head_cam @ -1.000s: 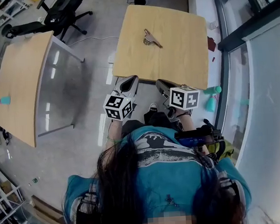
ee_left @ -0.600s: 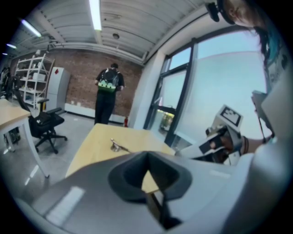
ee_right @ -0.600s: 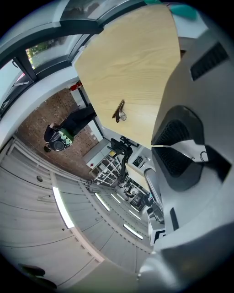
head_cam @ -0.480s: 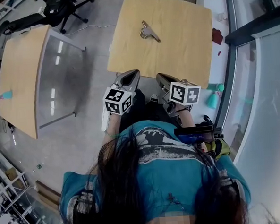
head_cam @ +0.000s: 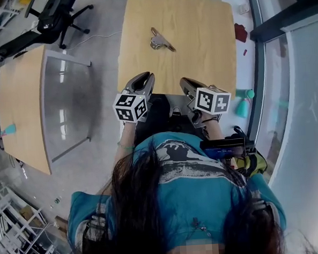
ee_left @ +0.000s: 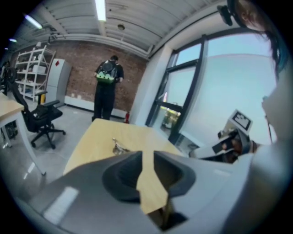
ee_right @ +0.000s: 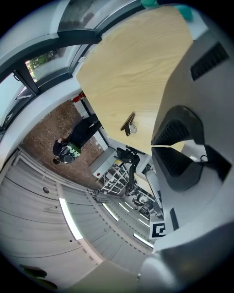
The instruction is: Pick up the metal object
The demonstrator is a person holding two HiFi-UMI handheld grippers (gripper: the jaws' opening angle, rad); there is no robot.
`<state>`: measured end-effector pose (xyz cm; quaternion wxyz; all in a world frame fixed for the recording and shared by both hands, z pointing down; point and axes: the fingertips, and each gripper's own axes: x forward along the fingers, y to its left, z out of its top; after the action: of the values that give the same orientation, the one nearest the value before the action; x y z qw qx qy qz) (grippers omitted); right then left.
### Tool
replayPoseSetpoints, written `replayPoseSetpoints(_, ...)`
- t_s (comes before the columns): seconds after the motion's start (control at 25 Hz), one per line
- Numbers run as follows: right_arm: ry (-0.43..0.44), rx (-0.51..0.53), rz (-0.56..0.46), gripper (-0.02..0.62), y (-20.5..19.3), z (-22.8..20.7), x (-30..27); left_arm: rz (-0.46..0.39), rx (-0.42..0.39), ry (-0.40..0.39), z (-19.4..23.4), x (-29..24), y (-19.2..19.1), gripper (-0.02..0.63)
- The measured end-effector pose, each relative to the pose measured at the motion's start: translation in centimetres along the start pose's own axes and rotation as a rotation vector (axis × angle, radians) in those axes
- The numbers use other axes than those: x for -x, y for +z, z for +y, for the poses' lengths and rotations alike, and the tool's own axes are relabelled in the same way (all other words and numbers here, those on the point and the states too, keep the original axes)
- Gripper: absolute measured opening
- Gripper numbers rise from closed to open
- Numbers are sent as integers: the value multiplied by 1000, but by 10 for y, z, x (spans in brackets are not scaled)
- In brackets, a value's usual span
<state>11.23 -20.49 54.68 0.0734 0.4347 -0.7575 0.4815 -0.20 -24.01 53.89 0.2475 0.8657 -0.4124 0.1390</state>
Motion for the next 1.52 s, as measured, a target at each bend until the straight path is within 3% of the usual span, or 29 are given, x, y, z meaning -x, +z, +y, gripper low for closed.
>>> replayPoseSetpoints(0.32, -102, -54, -79, 18, 48, -18, -20, 155, 87, -137, 49, -78, 1, 134)
replayPoseSetpoints(0.56, -168, -104, -102, 18, 67, -24, -38, 196, 380, -210, 97, -137, 5, 203)
replayPoseSetpoints(0.64, -189, -122, -99, 18, 66, -28, -42, 219, 439, -217, 110, -155, 4, 210)
replayPoseSetpoints(1.04, -288, -216, -106, 18, 55, -51, -42, 409, 501, -275, 126, -213, -25, 210)
replayPoseSetpoints(1.52, -317, -238, -111, 18, 44, -56, -36, 424, 714, -291, 123, -229, -28, 92)
